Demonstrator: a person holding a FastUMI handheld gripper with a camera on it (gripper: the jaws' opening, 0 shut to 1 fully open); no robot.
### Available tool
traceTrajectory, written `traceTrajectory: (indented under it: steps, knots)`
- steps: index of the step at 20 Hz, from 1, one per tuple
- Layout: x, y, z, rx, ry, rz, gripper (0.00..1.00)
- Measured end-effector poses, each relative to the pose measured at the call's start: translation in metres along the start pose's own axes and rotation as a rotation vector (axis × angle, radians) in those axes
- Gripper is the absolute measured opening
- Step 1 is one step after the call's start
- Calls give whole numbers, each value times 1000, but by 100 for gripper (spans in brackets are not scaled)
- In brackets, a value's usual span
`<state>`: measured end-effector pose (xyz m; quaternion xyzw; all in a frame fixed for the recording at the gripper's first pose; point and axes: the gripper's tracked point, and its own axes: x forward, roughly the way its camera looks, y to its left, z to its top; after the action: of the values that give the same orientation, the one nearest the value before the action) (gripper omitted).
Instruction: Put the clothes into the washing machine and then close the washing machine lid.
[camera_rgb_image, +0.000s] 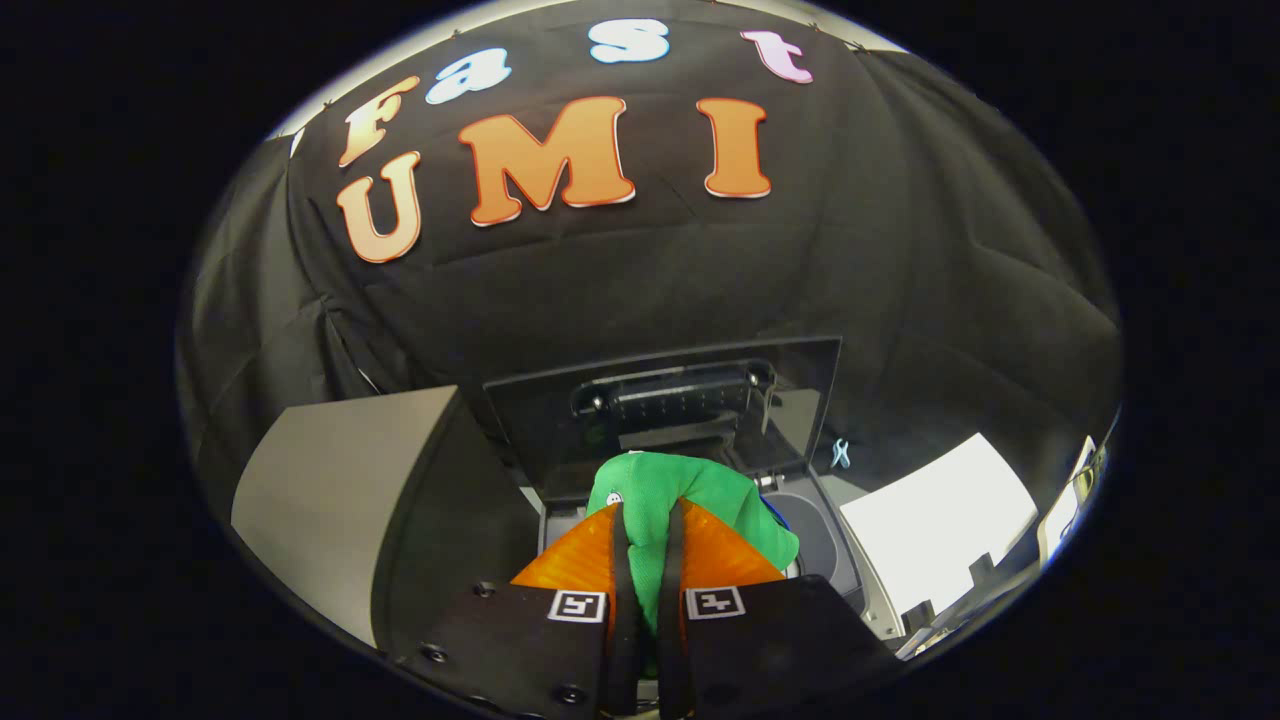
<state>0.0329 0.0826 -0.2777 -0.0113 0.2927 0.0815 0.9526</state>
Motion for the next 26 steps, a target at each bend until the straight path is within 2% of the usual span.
traceTrajectory:
  steps: [11,18,23,26]
  knots:
    - [78,-28,-101,-30,224,-73,16]
    - [111,-41,-144,-84,347,-100,16]
    - [134,-48,-171,-32,424,-117,17]
    - [143,-50,-183,11,449,-114,23]
